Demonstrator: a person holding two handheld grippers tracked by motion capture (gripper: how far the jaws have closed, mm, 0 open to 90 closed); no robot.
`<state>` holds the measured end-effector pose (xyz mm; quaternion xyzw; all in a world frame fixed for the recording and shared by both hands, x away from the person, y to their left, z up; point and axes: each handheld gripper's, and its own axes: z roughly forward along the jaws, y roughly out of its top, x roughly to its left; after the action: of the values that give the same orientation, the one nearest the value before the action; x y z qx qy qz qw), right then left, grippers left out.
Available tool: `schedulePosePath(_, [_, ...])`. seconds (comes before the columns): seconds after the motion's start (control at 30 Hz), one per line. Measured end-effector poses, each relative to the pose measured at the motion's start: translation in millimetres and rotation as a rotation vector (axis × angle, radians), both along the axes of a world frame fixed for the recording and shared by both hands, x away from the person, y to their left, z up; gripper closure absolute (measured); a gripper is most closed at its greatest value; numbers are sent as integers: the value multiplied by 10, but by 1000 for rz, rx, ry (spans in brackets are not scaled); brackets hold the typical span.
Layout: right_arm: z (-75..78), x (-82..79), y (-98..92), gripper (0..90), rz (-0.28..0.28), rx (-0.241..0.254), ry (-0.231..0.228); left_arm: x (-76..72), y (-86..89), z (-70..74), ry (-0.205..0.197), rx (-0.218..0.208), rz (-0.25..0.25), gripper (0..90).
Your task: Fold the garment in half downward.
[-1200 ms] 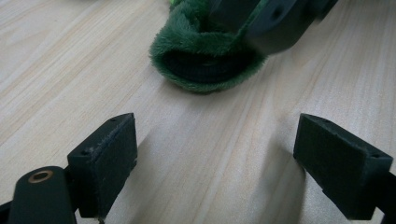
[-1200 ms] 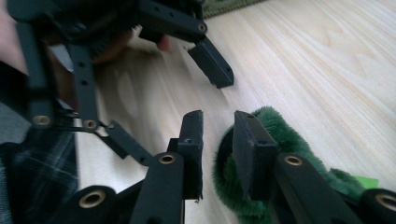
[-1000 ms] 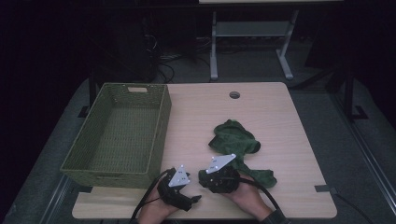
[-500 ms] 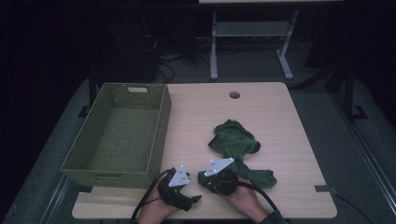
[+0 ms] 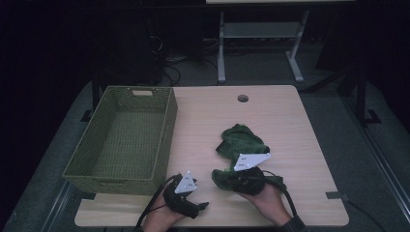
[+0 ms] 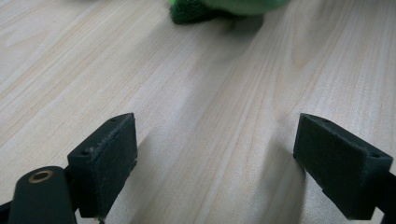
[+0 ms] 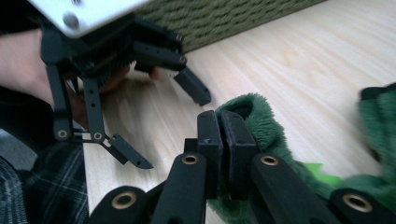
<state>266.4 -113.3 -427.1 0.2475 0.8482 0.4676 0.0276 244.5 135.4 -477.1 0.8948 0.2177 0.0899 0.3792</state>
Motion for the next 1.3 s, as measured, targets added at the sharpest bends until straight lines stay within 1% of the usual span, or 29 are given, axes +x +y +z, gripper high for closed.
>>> schedulePosePath(0.07, [25, 1, -64, 865, -11, 12, -4, 0, 0, 0, 0, 0, 0, 129])
schedulePosePath(0.1, [35, 3, -114, 864, -17, 15, -14, 0, 0, 0, 0, 0, 0, 129])
schedulePosePath(0.13, [47, -2, -152, 865, -28, 21, -10, 0, 0, 0, 0, 0, 0, 129])
schedulePosePath(0.23, [64, 2, -263, 864, -55, 25, -13, 0, 0, 0, 1, 0, 0, 129])
schedulePosePath(0.33, [54, 11, -376, 860, -80, 21, -5, 3, 1, 1, -2, 1, -2, 129])
schedulePosePath(0.37, [54, 11, -376, 860, -80, 21, -5, 3, 1, 1, -2, 1, -2, 129])
schedulePosePath(0.4, [46, 12, -440, 860, -93, 20, -5, 3, 1, 2, -1, 1, -1, 129])
schedulePosePath(0.5, [34, 9, -525, 857, -118, 18, -5, 3, 1, 2, -2, 2, -1, 129])
schedulePosePath(0.53, [23, 9, -550, 849, -127, 10, -1, -1, -1, 0, 3, -2, 1, 129])
schedulePosePath(0.57, [8, 5, -573, 844, -138, -3, 2, 1, 2, 2, 1, 3, -2, 129])
schedulePosePath(0.6, [8, 5, -573, 844, -138, -3, 2, 1, 2, 2, 1, 3, -2, 129])
schedulePosePath(0.73, [-58, -1, -678, 822, -182, -52, 10, 0, 0, 1, 2, 0, -1, 129])
schedulePosePath(0.97, [-137, -20, -909, 799, -253, -115, 23, 1, 2, 2, 1, 3, -3, 129])
schedulePosePath(1.1, [-135, -33, -995, 807, -278, -104, 33, 2, 2, 2, -1, 4, -2, 129])
schedulePosePath(1.2, [-72, -32, -1030, 849, -281, -70, 15, 2, -1, 0, -1, 0, 1, 129])
schedulePosePath(1.3, [23, -1, -973, 889, -259, -40, -13, 5, -1, 2, 0, 4, -1, 129])
